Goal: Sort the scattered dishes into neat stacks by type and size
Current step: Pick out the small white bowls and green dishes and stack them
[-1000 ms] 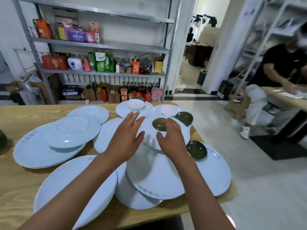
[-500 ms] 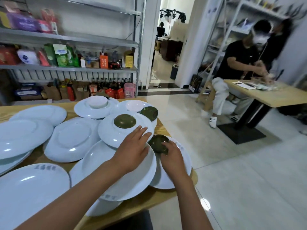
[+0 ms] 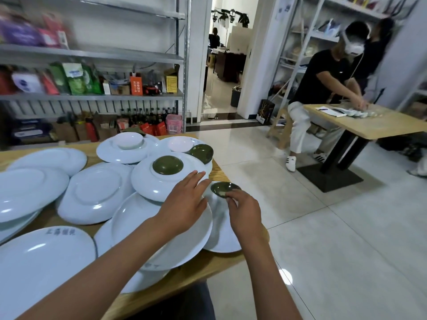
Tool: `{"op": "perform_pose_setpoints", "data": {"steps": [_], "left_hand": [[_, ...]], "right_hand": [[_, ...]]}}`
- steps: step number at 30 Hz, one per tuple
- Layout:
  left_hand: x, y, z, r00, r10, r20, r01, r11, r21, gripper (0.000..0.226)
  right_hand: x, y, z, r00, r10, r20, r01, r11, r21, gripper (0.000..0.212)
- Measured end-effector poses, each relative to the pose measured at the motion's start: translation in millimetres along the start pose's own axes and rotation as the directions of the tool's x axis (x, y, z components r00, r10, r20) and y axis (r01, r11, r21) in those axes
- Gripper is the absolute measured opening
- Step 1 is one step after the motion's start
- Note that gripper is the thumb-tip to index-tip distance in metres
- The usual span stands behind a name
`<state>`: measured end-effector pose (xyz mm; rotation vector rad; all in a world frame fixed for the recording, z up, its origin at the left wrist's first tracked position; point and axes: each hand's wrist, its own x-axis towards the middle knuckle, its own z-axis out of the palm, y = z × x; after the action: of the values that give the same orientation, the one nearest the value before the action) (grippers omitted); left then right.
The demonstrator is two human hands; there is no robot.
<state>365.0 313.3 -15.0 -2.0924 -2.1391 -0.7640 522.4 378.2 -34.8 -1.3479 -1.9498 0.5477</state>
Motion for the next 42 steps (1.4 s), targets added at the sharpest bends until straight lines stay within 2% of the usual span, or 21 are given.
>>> {"op": "perform_pose_setpoints", "data": {"steps": [3,8,10,13,17,21,27,33,38,42], "left_hand": [[-4.2,5.4,-10.4,1.0,-0.002,-0.025,0.001,0.999,-0.045,0.049],[-13.4,-6.1,-38.3,0.993,-0.043,-0.113,0.037,0.998,-0.052,0.046],[-19.9,-22.1,-54.1,0.98,-0.094,-0.173,0.088,0.995,-0.045,0.045],[-39.0,-51.5,-80.4,0.942,-0.249,-0.226,0.25,0.968,-0.027,0.049],[-75.2,-96.0,-114.6,0.891,-0.387,-0.238,0.392,0.92,-0.028,0.054],[-120.7,-127.7,-146.1,0.845,-0.392,-0.363,0.403,0.914,-0.049,0.038],[-187.6,-181.1,-197.9,0.72,-0.49,-0.492,0.532,0.844,-0.063,0.028],[-251.0,-231.6,-240.2,0.571,-0.559,-0.601,0.717,0.696,0.035,0.026],[-295.4,-272.4,-260.4,0.461,-0.589,-0.664,0.825,0.561,0.075,0.023],[-312.2,-303.1,-262.6,0.401,-0.657,-0.638,0.872,0.487,0.047,0.028]], "right_hand": [[1.7,-13.6,-6.9,0.997,-0.056,-0.052,0.057,0.998,0.028,0.022],[2.6,-58.9,0.3,0.982,-0.189,-0.029,0.191,0.974,0.119,0.022],[3.8,-81.7,9.2,0.969,-0.246,-0.011,0.245,0.957,0.155,0.022],[-0.2,-119.8,25.8,0.949,-0.312,0.047,0.296,0.93,0.217,0.02],[-13.8,-175.1,58.8,0.894,-0.432,0.119,0.38,0.872,0.309,0.02],[-35.6,-227.8,98.3,0.808,-0.556,0.193,0.441,0.79,0.427,0.019],[-73.3,-309.2,149.3,0.673,-0.696,0.251,0.527,0.689,0.498,0.023],[-116.3,-364.1,191.8,0.559,-0.709,0.43,0.535,0.705,0.465,0.058],[-148.0,-377.7,232.5,0.405,-0.733,0.546,0.611,0.661,0.435,0.06],[-159.2,-390.4,257.9,0.372,-0.728,0.575,0.617,0.657,0.432,0.059]]}}
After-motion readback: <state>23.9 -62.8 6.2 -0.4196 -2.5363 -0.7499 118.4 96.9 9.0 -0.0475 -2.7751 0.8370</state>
